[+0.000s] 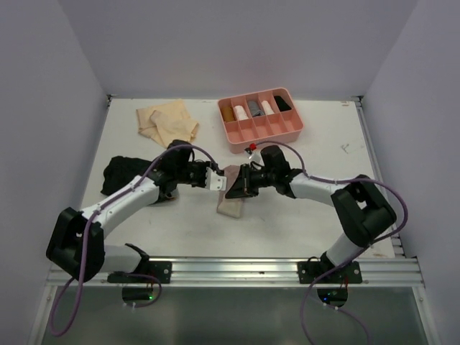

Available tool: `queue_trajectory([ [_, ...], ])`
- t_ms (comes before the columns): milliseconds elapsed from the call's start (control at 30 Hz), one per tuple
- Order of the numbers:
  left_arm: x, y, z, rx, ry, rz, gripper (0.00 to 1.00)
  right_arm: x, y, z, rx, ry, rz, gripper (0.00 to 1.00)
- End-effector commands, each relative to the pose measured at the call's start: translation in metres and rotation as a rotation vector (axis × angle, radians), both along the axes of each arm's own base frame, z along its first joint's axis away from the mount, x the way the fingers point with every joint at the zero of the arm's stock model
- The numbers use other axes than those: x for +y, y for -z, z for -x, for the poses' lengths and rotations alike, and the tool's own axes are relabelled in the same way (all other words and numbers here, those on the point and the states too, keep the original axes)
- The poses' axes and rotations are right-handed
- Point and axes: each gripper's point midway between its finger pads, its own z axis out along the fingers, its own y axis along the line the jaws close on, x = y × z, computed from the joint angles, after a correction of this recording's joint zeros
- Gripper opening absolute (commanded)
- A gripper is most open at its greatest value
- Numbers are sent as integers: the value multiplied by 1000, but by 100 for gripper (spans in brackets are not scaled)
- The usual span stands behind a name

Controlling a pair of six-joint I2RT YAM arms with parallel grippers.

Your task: Roll the underwear

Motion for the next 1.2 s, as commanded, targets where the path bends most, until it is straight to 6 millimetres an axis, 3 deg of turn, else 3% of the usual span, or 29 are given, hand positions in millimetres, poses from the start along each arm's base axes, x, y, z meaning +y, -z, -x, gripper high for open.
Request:
queue_trajectory([
  [0,-7,-3,44,125,103,70,38,9,20,5,67,-3,-49,9],
  [200,-11,20,76,139,162,33,39,19,67,-6,120,31,-63,9],
  [300,-19,31,92,120,207,17,40,18,91,-2,178,53,-51,9],
  [467,-28,52,107,136,240,-15,40,16,101,4,206,83,-66,9],
  [633,-24,72,103,117,229,-59,40,15,96,3,202,93,-73,10],
  [700,-22,80,100,118,207,-77,39,17,89,1,191,87,-89,15],
  [833,-23,81,96,106,197,-70,39,20,66,-3,143,70,-99,20],
  [867,-23,80,97,104,198,-68,39,23,51,-7,109,61,-115,20],
  [967,-23,80,95,93,198,-69,40,24,40,-11,84,50,-93,19],
  [1167,-23,88,94,96,209,-95,40,26,45,-17,86,51,-70,18],
])
